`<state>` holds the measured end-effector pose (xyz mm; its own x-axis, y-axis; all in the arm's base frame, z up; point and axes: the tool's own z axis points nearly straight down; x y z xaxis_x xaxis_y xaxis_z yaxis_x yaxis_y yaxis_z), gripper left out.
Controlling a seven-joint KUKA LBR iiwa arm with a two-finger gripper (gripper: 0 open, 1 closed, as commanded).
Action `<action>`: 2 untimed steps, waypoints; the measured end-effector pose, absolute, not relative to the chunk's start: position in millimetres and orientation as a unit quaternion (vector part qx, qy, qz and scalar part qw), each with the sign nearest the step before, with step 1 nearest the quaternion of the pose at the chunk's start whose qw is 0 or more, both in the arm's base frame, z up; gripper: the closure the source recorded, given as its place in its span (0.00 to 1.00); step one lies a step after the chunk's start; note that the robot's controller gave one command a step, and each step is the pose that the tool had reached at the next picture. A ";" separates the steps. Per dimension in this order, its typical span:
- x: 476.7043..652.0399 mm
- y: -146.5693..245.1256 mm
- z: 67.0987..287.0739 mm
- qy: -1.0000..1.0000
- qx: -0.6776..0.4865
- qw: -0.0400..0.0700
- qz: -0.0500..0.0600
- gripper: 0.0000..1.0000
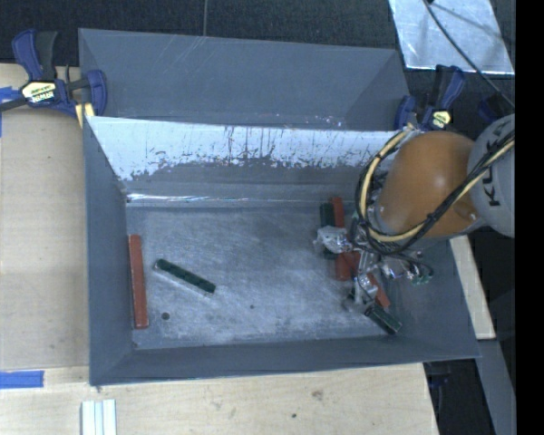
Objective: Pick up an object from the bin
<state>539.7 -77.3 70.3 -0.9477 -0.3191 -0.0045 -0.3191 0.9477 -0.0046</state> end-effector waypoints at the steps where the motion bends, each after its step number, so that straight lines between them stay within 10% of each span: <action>1: 570.8 -129.5 73.1 0.971 -0.237 -0.001 0.006 0.00; 2: 571.6 -130.6 70.3 0.969 -0.247 -0.003 0.008 0.00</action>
Offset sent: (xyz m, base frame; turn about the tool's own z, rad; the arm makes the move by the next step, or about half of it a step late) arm 0.0401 -0.0787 0.0047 -0.1624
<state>571.6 -130.6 70.3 -0.8781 -0.4785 0.0013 -0.4784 0.8780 0.0166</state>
